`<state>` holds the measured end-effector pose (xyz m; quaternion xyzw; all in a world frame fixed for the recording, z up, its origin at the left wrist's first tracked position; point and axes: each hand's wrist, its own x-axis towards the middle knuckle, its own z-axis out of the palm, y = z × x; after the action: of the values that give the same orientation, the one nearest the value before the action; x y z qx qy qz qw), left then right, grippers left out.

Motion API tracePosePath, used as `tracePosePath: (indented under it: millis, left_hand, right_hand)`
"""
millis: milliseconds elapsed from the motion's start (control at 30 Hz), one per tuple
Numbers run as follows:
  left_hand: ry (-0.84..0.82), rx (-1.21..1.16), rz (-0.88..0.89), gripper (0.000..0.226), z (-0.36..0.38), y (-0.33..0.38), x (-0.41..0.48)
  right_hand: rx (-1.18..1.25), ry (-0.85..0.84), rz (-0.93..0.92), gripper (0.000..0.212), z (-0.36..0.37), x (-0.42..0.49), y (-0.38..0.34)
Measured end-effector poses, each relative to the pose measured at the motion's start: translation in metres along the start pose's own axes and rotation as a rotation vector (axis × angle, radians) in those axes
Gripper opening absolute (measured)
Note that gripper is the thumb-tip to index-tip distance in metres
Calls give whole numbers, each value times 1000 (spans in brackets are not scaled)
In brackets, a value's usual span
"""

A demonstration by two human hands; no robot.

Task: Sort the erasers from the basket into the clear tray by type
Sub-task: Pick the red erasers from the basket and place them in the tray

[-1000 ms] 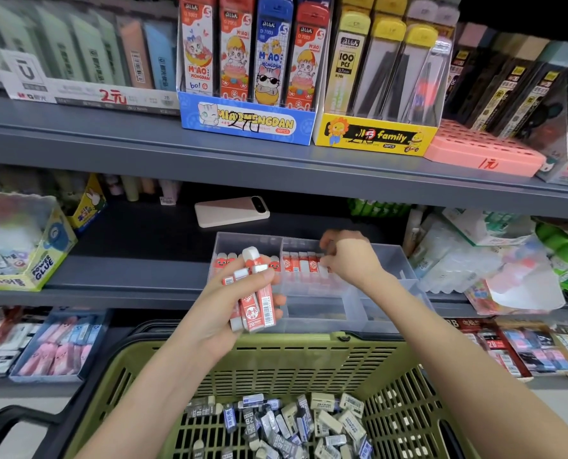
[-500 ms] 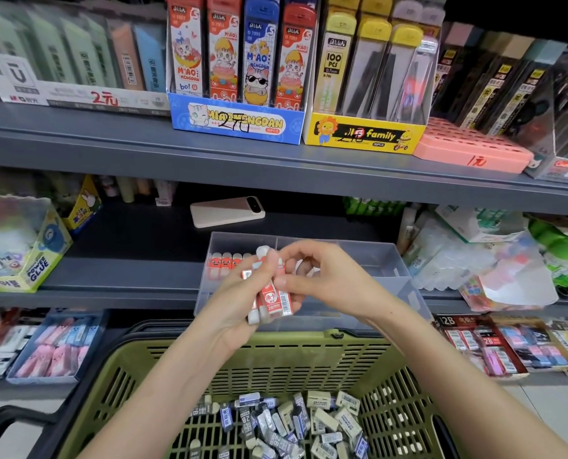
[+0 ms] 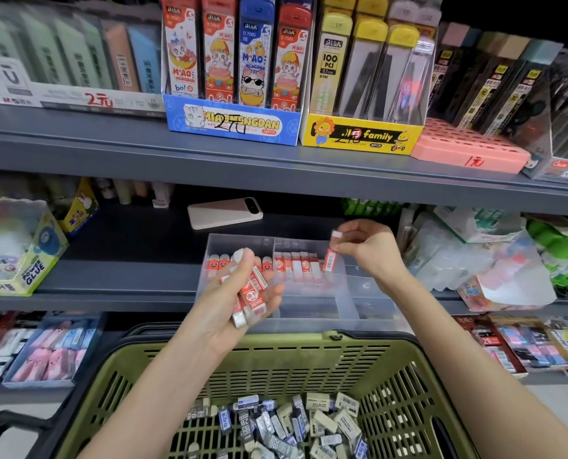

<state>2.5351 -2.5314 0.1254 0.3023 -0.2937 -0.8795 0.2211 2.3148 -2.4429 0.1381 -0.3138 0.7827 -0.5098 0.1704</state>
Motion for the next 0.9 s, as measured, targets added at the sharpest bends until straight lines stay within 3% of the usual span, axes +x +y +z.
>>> tracePosePath:
  millis: [200,333,400,767,833,900]
  left_hand:
    - [-14,28,3,53,-4,0,-2]
    - [-18,45,-2,56,-4,0,-3]
    - [-17,50,-6,55,-4,1,-3]
    - [-60,117,-74,47,8,3,-6]
    - [-82,123,-116,52,10,4,-6]
    - [-121,148,-160,51,12,4,-6]
  right_hand:
    - [-336,-87,18,11,10,13,19]
    - [-1055,12,-354,22,14,16,22]
    - [-1179,12,-420,25,15,18,24]
    - [-1213,24,-200,21,19,12,18]
    - [-1032,53,-231,22,17,0,8]
    - [-568,-58,-258,19,15,-17,-8]
